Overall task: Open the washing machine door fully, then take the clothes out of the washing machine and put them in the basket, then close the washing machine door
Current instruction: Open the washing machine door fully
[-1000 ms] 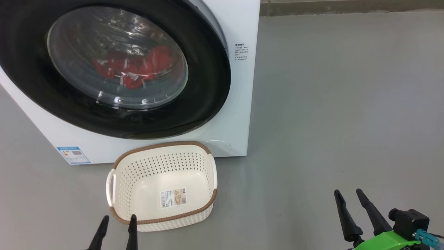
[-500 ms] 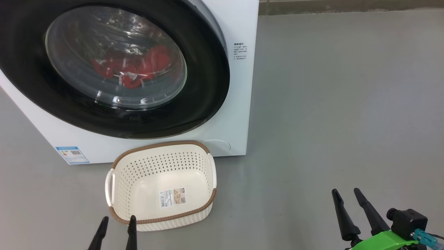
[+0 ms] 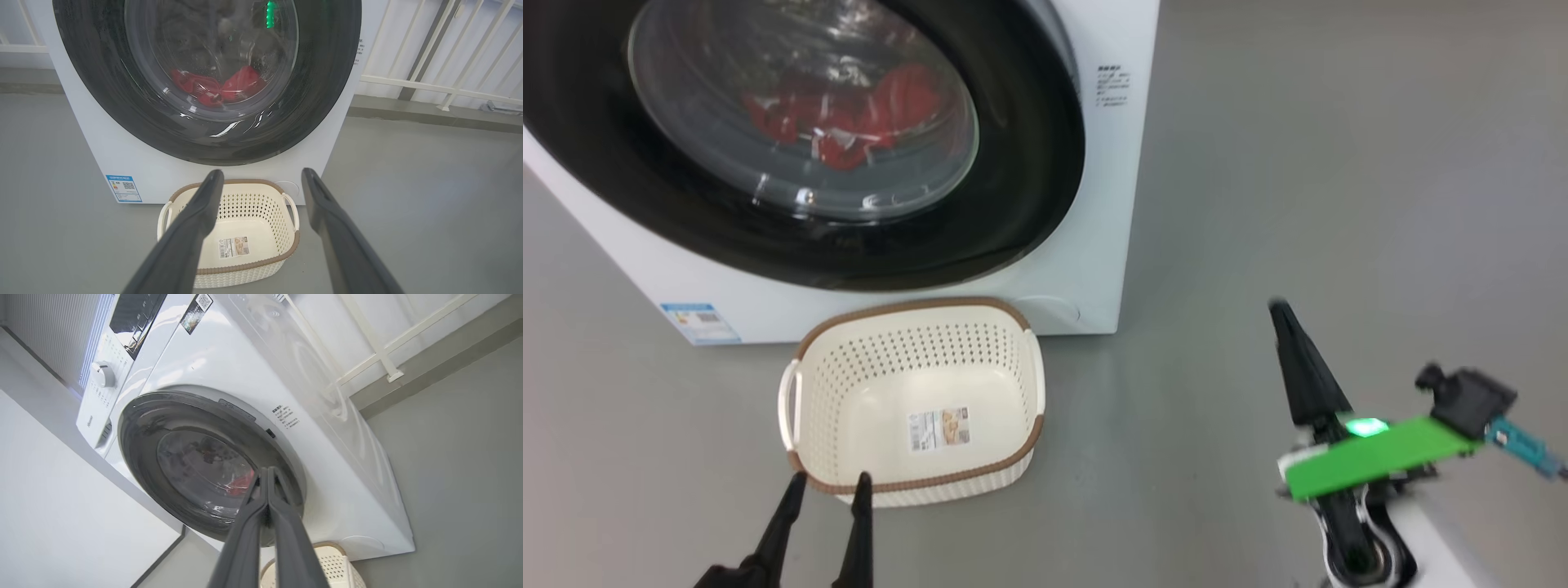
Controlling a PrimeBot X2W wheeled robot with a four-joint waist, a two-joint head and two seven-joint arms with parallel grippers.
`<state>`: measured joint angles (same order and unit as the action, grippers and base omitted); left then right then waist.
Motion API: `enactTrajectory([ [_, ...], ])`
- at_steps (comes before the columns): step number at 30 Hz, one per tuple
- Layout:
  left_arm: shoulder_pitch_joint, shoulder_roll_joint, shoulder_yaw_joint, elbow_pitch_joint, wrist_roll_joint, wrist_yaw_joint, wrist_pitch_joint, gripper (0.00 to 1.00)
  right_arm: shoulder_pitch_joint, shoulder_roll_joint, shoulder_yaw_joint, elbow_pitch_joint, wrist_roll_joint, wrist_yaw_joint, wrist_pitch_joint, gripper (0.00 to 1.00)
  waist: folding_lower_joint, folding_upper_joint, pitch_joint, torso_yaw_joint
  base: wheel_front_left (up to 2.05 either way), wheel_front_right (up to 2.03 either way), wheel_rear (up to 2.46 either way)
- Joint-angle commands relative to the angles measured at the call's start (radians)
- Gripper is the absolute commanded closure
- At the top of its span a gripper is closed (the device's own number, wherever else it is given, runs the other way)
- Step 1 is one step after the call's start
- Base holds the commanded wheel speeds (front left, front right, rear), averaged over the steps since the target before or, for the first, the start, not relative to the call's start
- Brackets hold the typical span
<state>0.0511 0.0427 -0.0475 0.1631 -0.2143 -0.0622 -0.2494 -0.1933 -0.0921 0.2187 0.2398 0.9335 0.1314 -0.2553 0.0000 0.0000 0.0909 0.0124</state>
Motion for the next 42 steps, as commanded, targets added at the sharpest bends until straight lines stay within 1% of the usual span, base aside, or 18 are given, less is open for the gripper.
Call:
enactTrajectory([
  [1, -0.038, 0.008, 0.023, -0.029, -0.009, -0.003, -0.012, 0.0, -0.046, -0.006, 0.036, -0.034, 0.045, -0.001, -0.006, 1.0, 0.0, 0.0, 0.026, 0.022, 0.0, 0.0, 0.0],
  [2, -0.054, 0.008, 0.01, -0.03, -0.016, -0.004, -0.012, 0.0, -0.098, -0.024, 0.067, -0.054, 0.157, -0.001, -0.006, 1.0, 0.0, 0.0, 0.049, 0.035, 0.0, 0.0, 0.0],
  [5, -0.079, 0.008, -0.008, -0.031, -0.024, -0.004, -0.012, 0.0, -0.176, -0.059, 0.109, -0.079, 0.283, -0.001, -0.006, 1.0, 0.0, 0.0, 0.086, 0.055, 0.0, 0.0, 0.0],
  [8, -0.105, 0.008, -0.026, -0.031, -0.034, -0.002, -0.012, 0.0, -0.253, -0.092, 0.124, -0.099, 0.4, -0.001, -0.001, 1.0, 0.0, 0.0, 0.127, 0.078, 0.0, 0.0, 0.0],
  [10, -0.124, 0.008, -0.038, -0.031, -0.041, 0.001, -0.012, 0.0, -0.305, -0.119, 0.127, -0.107, 0.457, -0.001, 0.012, 1.0, 0.0, 0.0, 0.156, 0.094, 0.0, 0.0, 0.0],
  [14, -0.161, 0.008, -0.066, -0.029, -0.054, 0.003, -0.012, 0.0, -0.398, -0.163, 0.116, -0.122, 0.574, -0.001, 0.078, 1.0, 0.0, 0.0, 0.206, 0.125, 0.0, 0.0, 0.0],
  [19, -0.201, 0.008, -0.103, -0.029, -0.071, 0.009, -0.012, 0.0, -0.488, -0.196, 0.055, -0.113, 0.722, -0.001, 0.218, 1.0, 0.0, 0.0, 0.258, 0.161, 0.0, 0.0, 0.0],
  [25, -0.237, 0.008, -0.144, -0.025, -0.091, 0.016, -0.012, 0.0, -0.576, -0.216, -0.033, -0.078, 0.835, -0.001, 0.418, 1.0, 0.0, 0.0, 0.31, 0.199, 0.0, 0.0, 0.0],
  [31, -0.265, 0.008, -0.164, -0.021, -0.109, 0.021, -0.012, 0.0, -0.663, -0.226, -0.09, -0.007, 0.882, -0.001, 0.6, 1.0, 0.0, 0.0, 0.349, 0.226, 0.0, 0.0, 0.0],
  [32, -0.265, 0.008, -0.164, -0.021, -0.109, 0.021, -0.012, 0.0, -0.663, -0.226, -0.09, -0.007, 0.882, -0.001, 0.6, 1.0, 0.0, 0.0, 0.349, 0.226, 0.0, 0.0, 0.0],
  [37, -0.282, 0.008, -0.188, -0.019, -0.121, 0.022, -0.012, 0.0, -0.737, -0.238, -0.107, 0.069, 0.905, -0.001, 0.733, 1.0, 0.0, 0.0, 0.377, 0.245, 0.0, 0.0, 0.0],
  [42, -0.3, 0.008, -0.21, -0.022, -0.134, 0.026, -0.012, 0.0, -0.817, -0.246, -0.131, 0.134, 0.915, -0.001, 0.807, 1.0, 0.0, 0.0, 0.41, 0.264, 0.0, 0.0, 0.0],
])
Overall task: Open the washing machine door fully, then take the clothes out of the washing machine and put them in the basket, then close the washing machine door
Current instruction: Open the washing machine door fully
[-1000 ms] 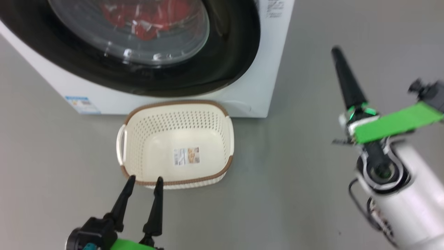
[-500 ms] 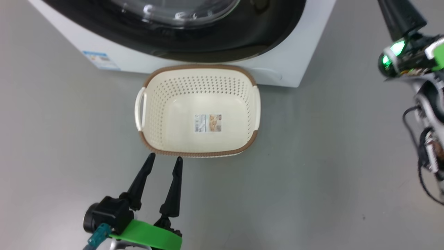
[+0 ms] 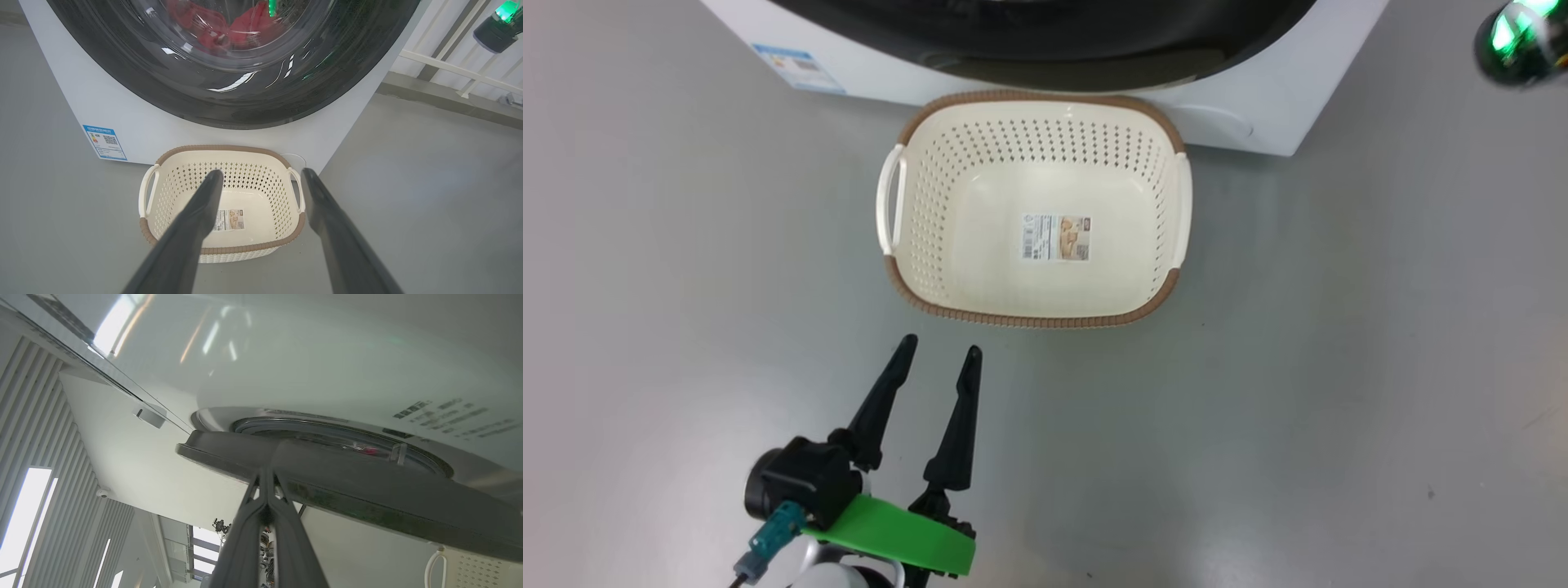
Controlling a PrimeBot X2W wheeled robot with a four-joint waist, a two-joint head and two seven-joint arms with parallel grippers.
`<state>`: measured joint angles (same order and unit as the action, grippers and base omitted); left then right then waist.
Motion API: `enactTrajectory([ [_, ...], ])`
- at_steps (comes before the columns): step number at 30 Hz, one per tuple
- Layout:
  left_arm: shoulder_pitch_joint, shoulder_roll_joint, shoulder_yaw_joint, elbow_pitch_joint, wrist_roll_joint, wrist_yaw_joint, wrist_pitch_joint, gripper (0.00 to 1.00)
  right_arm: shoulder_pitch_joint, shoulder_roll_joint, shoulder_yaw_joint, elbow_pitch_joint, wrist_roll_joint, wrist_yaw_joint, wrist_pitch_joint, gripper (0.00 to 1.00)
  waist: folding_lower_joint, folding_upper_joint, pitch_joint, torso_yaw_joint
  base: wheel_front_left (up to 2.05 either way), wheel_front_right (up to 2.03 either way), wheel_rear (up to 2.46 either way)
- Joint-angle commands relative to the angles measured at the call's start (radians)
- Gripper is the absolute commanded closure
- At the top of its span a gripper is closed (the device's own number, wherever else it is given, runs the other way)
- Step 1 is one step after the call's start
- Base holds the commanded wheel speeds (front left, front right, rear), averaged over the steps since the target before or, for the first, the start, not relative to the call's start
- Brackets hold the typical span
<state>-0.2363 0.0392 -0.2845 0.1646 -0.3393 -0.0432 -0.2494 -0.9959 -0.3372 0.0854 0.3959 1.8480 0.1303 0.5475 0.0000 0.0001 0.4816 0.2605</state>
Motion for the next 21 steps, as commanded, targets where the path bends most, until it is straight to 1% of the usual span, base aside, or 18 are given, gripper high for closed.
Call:
enactTrajectory([
  [1, -0.017, 0.011, 0.023, -0.024, -0.012, 0.009, -0.012, 0.0, -0.031, -0.005, 0.002, -0.01, -0.006, 0.0, 0.015, 1.0, 0.0, -0.0001, 0.026, 0.021, 0.0, 0.0, 0.0],
  [10, -0.047, 0.011, -0.013, -0.033, -0.037, 0.019, -0.012, 0.0, -0.152, -0.02, 0.039, 0.101, -0.049, 0.0, 0.098, 1.0, 0.0, -0.0001, 0.078, 0.053, 0.0, 0.0, 0.0],
  [17, -0.064, 0.011, -0.035, -0.038, -0.055, 0.027, -0.012, 0.0, -0.212, -0.02, 0.063, 0.147, -0.095, 0.0, 0.11, 1.0, 0.0, -0.0001, 0.103, 0.07, 0.0, 0.0, 0.0],
  [21, -0.07, 0.011, -0.039, -0.038, -0.061, 0.031, -0.012, 0.0, -0.22, -0.009, 0.072, 0.156, -0.112, 0.0, 0.115, 1.0, 0.0, -0.0001, 0.104, 0.073, 0.0, 0.0, 0.0],
])
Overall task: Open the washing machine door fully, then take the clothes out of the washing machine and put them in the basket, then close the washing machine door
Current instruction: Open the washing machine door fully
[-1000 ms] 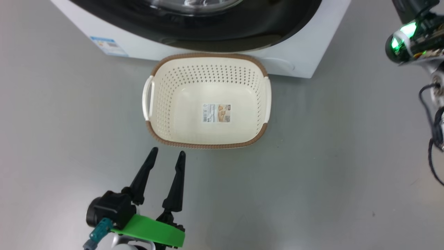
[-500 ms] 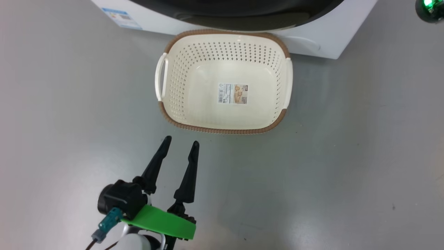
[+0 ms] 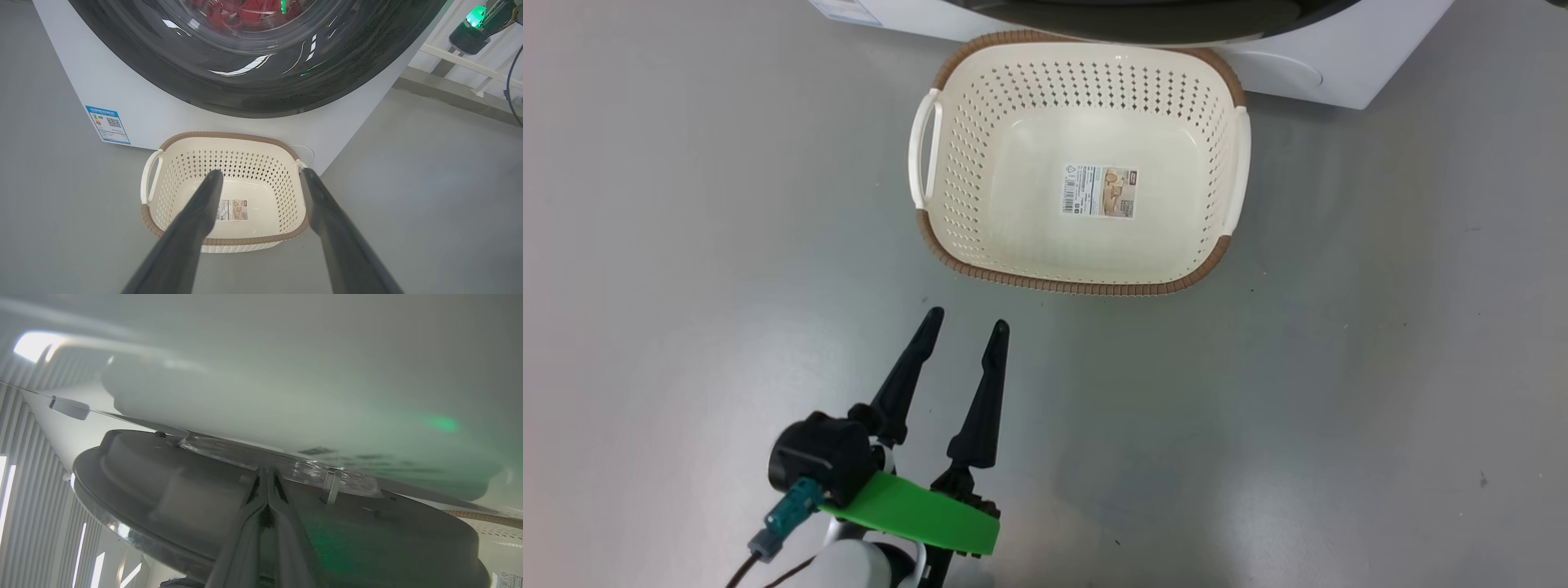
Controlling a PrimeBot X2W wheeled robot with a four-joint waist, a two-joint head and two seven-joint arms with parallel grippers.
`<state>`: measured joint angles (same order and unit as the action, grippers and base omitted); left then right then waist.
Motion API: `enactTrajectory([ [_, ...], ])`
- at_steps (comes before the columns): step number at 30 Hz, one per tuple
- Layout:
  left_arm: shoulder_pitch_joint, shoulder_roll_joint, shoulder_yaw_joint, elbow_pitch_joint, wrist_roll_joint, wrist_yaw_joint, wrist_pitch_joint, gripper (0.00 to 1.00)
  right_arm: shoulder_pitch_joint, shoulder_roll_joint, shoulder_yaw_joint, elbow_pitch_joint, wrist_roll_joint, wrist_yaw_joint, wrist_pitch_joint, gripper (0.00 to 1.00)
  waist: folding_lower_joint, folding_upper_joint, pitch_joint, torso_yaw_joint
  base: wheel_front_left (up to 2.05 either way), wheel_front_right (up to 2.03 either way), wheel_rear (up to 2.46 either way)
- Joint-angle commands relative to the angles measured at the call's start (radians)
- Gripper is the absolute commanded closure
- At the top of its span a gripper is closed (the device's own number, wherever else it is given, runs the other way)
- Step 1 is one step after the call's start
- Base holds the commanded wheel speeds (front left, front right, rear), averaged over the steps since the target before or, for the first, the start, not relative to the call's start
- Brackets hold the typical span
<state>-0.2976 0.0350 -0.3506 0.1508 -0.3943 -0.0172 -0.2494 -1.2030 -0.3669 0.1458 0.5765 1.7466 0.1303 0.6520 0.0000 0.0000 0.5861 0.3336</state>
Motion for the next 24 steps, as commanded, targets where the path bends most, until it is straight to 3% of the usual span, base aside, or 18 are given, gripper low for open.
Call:
enactTrajectory([
  [1, -0.01, 0.015, 0.027, -0.024, -0.008, 0.006, -0.012, 0.0, -0.012, 0.024, 0.015, -0.025, -0.013, 0.0, 0.015, 1.0, 0.0, 0.0, -0.002, 0.0, 0.0, 0.0, 0.0],
  [24, 0.016, 0.015, 0.049, -0.003, 0.019, -0.005, -0.012, 0.0, 0.161, 0.108, 0.044, -0.106, -0.059, 0.0, 0.079, 1.0, 0.0, 0.0, -0.123, -0.039, 0.0, 0.0, 0.0],
])
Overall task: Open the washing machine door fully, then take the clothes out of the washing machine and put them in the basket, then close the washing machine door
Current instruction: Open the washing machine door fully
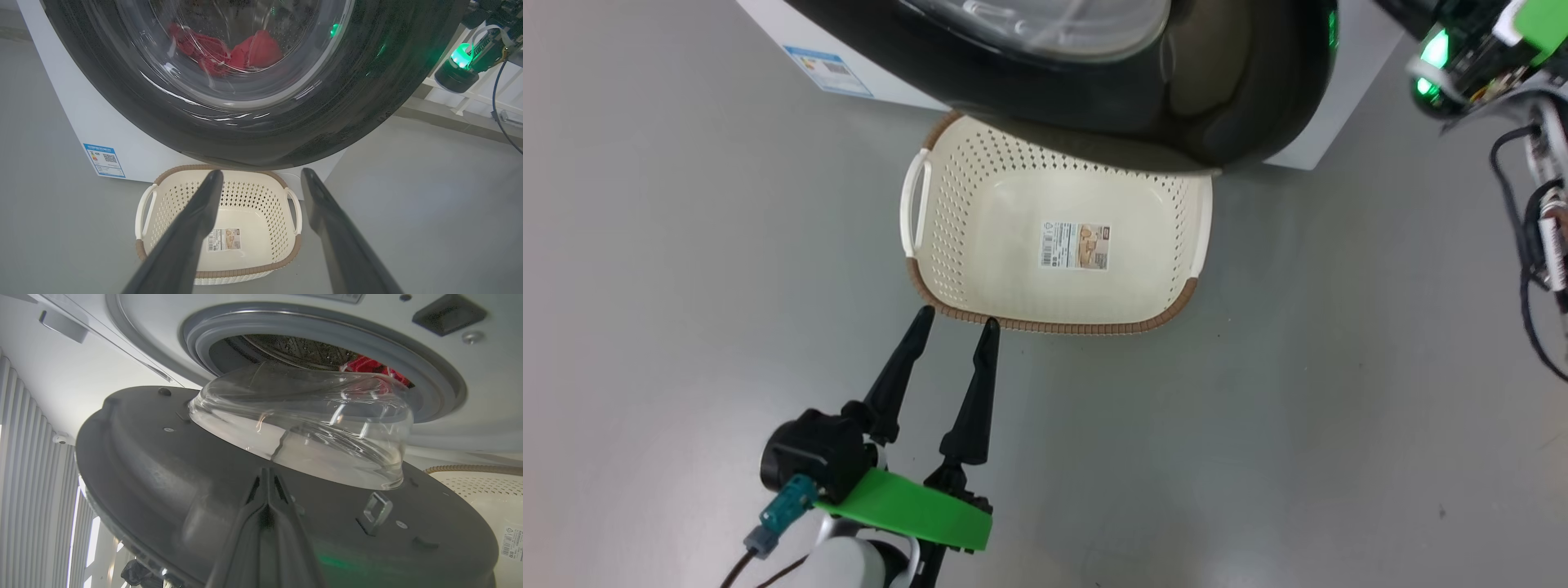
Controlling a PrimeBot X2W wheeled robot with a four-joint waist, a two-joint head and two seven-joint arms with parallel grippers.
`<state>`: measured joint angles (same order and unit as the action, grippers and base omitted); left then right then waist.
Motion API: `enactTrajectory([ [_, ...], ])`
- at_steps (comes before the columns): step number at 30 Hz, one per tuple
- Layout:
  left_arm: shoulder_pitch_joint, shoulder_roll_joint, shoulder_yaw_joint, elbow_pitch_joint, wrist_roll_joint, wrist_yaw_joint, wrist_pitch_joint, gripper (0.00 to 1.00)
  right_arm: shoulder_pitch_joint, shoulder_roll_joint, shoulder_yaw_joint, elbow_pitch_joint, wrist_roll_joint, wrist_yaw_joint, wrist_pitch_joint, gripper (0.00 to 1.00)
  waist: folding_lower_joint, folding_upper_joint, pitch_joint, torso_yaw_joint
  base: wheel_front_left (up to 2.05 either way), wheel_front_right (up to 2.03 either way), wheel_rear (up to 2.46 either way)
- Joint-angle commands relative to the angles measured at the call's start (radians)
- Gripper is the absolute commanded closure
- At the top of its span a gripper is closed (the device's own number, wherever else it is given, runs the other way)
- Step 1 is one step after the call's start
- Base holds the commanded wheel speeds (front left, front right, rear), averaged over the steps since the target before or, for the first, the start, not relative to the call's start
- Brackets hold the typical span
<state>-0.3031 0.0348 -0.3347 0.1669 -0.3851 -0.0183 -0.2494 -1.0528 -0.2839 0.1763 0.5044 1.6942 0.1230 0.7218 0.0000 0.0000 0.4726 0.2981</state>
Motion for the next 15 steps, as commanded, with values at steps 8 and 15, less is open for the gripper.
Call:
enactTrajectory([
  [8, 0.048, 0.015, 0.044, -0.017, 0.018, -0.007, -0.012, 0.0, 0.095, 0.056, 0.021, -0.076, -0.02, 0.008, 0.033, 1.0, 0.0, 0.0, -0.056, -0.001, 0.0, 0.0, 0.0],
  [15, 0.062, 0.015, 0.05, -0.022, 0.019, -0.006, -0.012, 0.0, 0.151, 0.094, 0.048, -0.105, -0.039, 0.008, 0.067, 1.0, 0.0, 0.0, -0.08, 0.007, 0.0, 0.0, 0.0],
])
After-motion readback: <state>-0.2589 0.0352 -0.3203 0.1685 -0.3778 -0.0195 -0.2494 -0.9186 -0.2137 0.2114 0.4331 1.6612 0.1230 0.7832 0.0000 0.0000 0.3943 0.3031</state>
